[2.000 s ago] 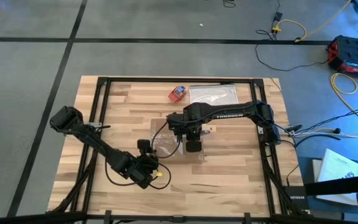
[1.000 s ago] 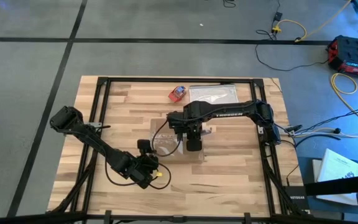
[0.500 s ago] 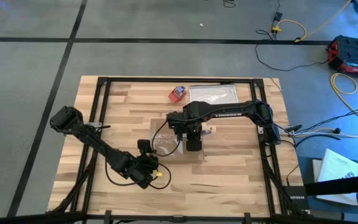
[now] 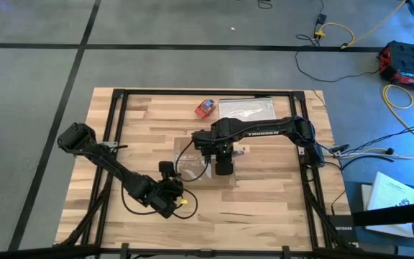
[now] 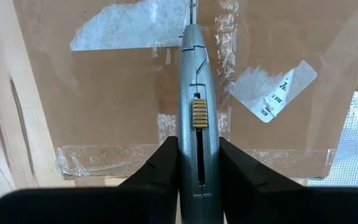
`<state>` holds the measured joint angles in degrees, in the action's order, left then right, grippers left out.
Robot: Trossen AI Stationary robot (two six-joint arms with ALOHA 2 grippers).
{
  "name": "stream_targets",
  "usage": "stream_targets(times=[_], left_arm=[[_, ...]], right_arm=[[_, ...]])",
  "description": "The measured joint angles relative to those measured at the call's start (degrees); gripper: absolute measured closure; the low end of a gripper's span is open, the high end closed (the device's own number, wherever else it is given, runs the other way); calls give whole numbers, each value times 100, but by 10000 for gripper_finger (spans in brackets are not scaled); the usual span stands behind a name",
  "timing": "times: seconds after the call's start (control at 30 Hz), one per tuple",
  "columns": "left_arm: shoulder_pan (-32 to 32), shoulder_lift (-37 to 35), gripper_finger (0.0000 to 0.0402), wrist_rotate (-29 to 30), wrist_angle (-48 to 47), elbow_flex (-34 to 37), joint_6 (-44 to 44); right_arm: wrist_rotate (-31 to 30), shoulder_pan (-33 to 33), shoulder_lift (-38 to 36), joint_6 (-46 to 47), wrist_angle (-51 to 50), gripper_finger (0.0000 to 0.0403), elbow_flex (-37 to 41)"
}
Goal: Unpack boxes
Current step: Open the box using the silver cutter
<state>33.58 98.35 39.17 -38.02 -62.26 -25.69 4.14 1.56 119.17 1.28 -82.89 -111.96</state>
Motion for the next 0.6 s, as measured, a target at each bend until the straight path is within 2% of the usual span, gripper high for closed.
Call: stream_targets(times=[0.6], left_arm=[[0, 0, 167, 3, 0, 0, 0]], right_arm=[[-155, 0, 0, -74, -461, 340, 0]])
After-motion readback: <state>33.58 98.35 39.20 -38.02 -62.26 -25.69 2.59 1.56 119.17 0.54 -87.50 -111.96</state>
